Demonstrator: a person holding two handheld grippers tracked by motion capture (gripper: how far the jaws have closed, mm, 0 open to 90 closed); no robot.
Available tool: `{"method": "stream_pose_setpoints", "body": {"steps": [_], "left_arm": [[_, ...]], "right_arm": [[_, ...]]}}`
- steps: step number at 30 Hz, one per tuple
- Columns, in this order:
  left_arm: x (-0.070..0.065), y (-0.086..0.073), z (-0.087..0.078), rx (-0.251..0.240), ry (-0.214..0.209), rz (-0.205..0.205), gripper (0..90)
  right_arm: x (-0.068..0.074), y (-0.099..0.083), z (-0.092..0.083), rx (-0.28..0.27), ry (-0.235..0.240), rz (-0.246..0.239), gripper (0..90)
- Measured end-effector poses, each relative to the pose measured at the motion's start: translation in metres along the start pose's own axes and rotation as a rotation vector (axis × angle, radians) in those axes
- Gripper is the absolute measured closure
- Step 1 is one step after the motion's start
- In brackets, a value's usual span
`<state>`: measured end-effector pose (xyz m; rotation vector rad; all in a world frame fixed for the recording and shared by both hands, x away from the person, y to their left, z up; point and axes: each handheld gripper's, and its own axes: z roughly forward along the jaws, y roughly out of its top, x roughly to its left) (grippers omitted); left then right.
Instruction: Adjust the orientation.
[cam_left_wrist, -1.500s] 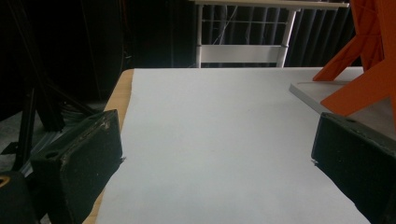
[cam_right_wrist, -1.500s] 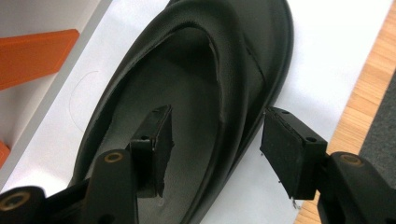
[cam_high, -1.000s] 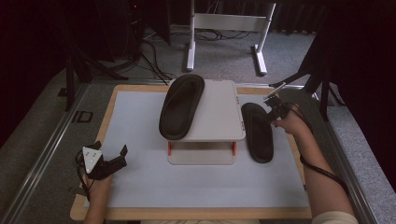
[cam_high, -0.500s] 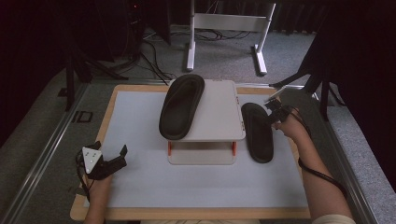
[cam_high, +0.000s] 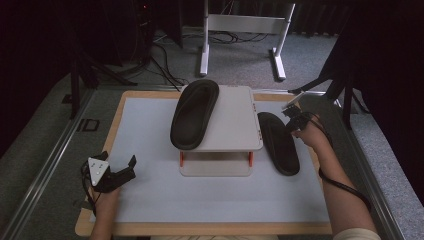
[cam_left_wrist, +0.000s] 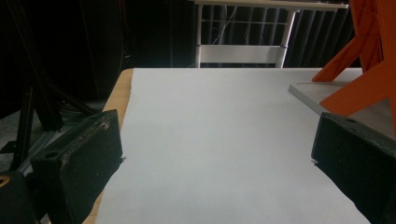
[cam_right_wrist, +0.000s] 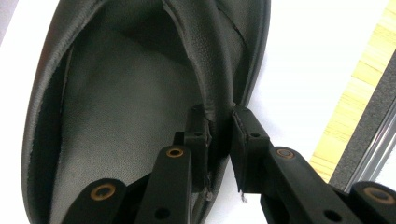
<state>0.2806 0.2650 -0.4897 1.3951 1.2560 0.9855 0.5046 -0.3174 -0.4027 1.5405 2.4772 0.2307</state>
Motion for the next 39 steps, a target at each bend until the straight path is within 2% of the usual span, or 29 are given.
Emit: {"method": "stream_pose_setpoints", "body": {"steps": [11, 20, 35, 39], "left_arm": [[0.000, 0.000, 0.000, 0.003, 0.001, 0.002, 2.0], [0.000, 0.000, 0.000, 0.003, 0.003, 0.000, 2.0], [0.000, 0.000, 0.001, 0.004, 0.003, -0.001, 2.0], [0.000, 0.000, 0.001, 0.004, 0.003, -0.001, 2.0]], "right_arm": [[-0.009, -0.004, -0.010, -0.029, 0.003, 0.020, 78.1], [-0.018, -0.007, -0.033, -0.068, -0.014, 0.031, 78.5], [-0.024, -0.003, -0.071, -0.110, -0.028, 0.037, 78.7], [-0.026, 0.000, -0.089, -0.146, -0.031, 0.044, 78.7]]}}
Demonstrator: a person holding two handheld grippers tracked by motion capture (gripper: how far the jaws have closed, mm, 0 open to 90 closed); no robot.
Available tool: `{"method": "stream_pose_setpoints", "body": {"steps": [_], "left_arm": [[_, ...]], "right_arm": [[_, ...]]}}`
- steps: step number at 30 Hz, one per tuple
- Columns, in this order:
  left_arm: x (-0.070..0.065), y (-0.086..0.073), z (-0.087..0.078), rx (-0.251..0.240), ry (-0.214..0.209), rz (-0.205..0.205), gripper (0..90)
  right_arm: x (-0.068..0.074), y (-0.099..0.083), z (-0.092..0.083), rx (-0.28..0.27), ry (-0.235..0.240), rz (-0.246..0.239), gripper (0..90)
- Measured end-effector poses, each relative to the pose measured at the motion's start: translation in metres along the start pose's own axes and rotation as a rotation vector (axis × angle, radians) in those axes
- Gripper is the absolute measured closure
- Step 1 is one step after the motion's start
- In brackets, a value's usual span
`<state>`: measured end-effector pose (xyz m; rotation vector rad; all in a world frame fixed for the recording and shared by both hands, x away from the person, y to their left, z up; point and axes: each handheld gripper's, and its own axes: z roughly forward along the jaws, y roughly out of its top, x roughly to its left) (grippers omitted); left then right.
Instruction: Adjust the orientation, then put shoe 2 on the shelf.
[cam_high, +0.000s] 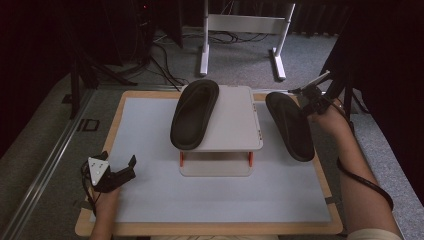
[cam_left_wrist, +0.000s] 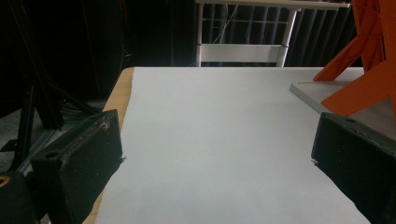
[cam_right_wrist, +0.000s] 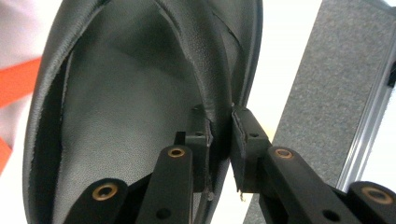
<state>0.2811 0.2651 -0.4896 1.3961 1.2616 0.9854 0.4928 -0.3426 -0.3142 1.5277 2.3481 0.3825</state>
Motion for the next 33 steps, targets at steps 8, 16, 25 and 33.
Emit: {"method": "stream_pose_setpoints", "body": {"steps": [8, 16, 25, 33], "left_arm": [[0.000, 0.000, 0.000, -0.001, 0.000, 0.000, 2.0], [0.000, 0.000, 0.000, -0.001, -0.001, -0.002, 2.0], [0.000, 0.000, 0.000, -0.002, -0.002, -0.001, 2.0], [0.000, 0.000, 0.000, -0.002, -0.002, -0.001, 2.0]], "right_arm": [[0.002, 0.016, -0.043, -0.074, 0.010, -0.004, 78.6], [0.019, 0.033, -0.075, -0.104, 0.013, -0.051, 78.6], [0.047, 0.048, -0.085, -0.114, 0.049, -0.109, 78.6], [0.079, 0.063, -0.088, -0.096, 0.049, -0.171, 78.7]]}}
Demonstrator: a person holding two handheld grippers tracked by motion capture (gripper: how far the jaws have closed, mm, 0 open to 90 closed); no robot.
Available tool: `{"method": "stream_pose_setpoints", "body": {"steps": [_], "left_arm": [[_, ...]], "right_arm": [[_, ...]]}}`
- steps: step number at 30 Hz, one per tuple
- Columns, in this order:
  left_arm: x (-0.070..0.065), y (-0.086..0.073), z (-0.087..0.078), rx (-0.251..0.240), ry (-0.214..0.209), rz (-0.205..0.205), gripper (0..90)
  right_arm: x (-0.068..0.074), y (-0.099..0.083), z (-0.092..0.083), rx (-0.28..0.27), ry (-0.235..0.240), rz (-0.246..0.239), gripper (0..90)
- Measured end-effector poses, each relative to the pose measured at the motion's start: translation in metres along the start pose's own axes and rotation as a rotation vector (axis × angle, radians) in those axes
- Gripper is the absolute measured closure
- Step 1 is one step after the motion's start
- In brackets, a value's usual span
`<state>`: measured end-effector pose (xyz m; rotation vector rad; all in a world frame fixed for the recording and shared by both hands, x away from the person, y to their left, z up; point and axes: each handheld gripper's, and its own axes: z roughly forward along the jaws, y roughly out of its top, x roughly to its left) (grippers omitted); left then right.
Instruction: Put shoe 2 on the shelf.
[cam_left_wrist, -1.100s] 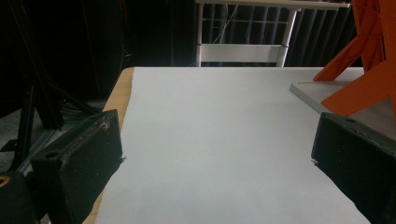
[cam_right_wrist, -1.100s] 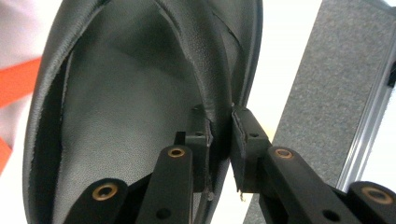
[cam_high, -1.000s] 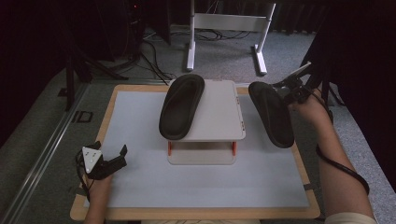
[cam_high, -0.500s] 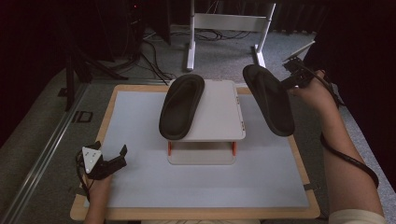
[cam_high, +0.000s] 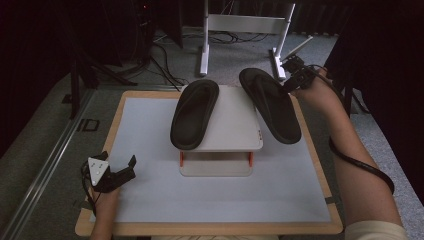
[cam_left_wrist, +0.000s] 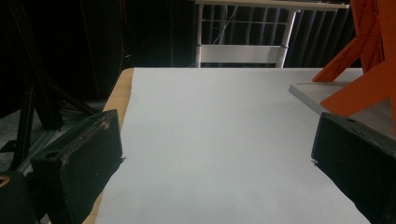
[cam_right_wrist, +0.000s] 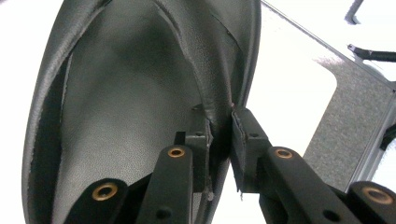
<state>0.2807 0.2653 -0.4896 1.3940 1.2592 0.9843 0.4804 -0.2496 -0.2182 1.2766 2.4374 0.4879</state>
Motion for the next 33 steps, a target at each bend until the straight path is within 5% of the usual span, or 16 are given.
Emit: {"method": "stream_pose_setpoints", "body": {"steps": [11, 26, 33], "left_arm": [[0.000, 0.000, 0.000, -0.004, -0.003, 0.000, 2.0], [0.000, 0.000, 0.000, -0.003, -0.004, -0.002, 2.0], [0.000, 0.000, 0.000, -0.002, -0.004, -0.001, 2.0]], "right_arm": [[0.038, 0.023, 0.018, 0.041, 0.009, -0.077, 78.7], [0.046, 0.034, 0.036, 0.094, -0.014, -0.072, 79.2], [0.047, 0.034, 0.034, 0.092, 0.024, -0.068, 75.6]]}}
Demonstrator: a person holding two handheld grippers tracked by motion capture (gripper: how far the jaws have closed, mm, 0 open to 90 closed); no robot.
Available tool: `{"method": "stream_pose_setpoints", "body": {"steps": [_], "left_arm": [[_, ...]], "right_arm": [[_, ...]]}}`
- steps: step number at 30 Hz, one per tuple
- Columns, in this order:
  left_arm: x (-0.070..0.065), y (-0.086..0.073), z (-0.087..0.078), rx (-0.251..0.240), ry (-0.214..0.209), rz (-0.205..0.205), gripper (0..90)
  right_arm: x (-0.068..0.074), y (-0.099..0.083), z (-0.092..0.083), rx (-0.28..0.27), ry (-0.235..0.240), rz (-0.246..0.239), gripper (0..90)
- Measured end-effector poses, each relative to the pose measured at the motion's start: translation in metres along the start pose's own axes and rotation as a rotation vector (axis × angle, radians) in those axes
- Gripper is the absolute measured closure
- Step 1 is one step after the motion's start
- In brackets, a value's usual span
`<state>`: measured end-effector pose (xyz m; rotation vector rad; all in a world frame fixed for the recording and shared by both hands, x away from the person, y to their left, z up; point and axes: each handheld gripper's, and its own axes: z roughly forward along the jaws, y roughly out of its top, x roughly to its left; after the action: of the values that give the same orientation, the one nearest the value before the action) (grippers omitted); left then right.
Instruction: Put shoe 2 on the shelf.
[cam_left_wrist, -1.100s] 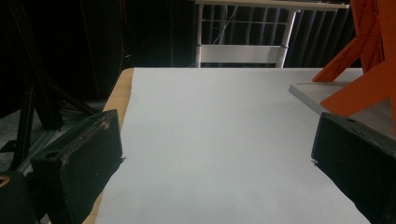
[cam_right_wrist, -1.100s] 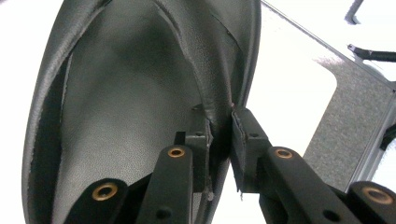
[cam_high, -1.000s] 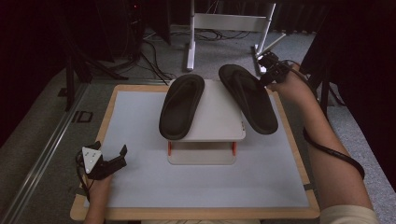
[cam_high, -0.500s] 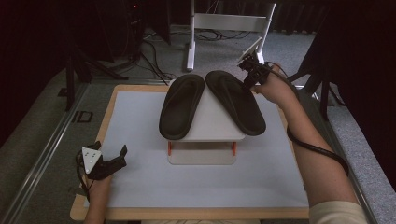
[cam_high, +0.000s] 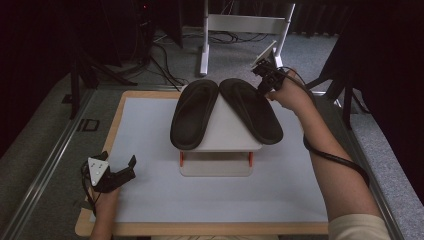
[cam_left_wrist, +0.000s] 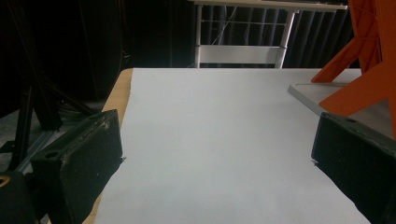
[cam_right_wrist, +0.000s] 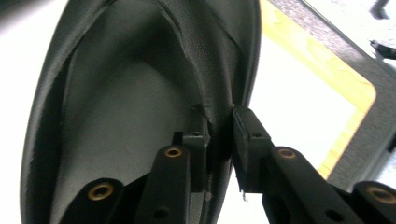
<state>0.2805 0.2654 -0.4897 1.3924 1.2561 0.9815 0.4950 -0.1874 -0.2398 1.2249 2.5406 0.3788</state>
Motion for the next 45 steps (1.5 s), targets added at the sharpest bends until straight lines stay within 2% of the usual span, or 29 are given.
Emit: {"method": "stream_pose_setpoints", "body": {"steps": [4, 14, 24, 28, 32, 36, 45], "left_arm": [[0.000, 0.000, 0.000, 0.000, -0.001, 0.000, 2.0], [0.000, 0.000, 0.000, 0.003, 0.001, 0.001, 2.0], [0.000, 0.000, 0.000, 0.002, 0.000, 0.000, 2.0], [0.000, 0.000, 0.000, 0.002, 0.000, 0.000, 2.0], [0.000, 0.000, 0.000, 0.002, 0.001, 0.000, 2.0], [0.000, 0.000, 0.000, 0.001, 0.000, 0.001, 2.0], [0.000, 0.000, 0.000, 0.001, -0.001, 0.001, 2.0]], "right_arm": [[-0.001, -0.005, -0.001, -0.025, 0.043, 0.003, 69.1], [0.002, -0.019, -0.004, -0.066, 0.095, -0.012, 68.2], [0.011, -0.016, -0.003, -0.077, 0.106, -0.022, 67.4], [0.013, -0.014, -0.002, -0.077, 0.094, -0.027, 67.3], [0.014, -0.013, -0.002, -0.089, 0.124, -0.020, 67.3], [0.018, -0.013, -0.002, -0.090, 0.121, -0.034, 66.1], [0.011, -0.019, -0.009, -0.137, 0.127, -0.025, 55.7]]}}
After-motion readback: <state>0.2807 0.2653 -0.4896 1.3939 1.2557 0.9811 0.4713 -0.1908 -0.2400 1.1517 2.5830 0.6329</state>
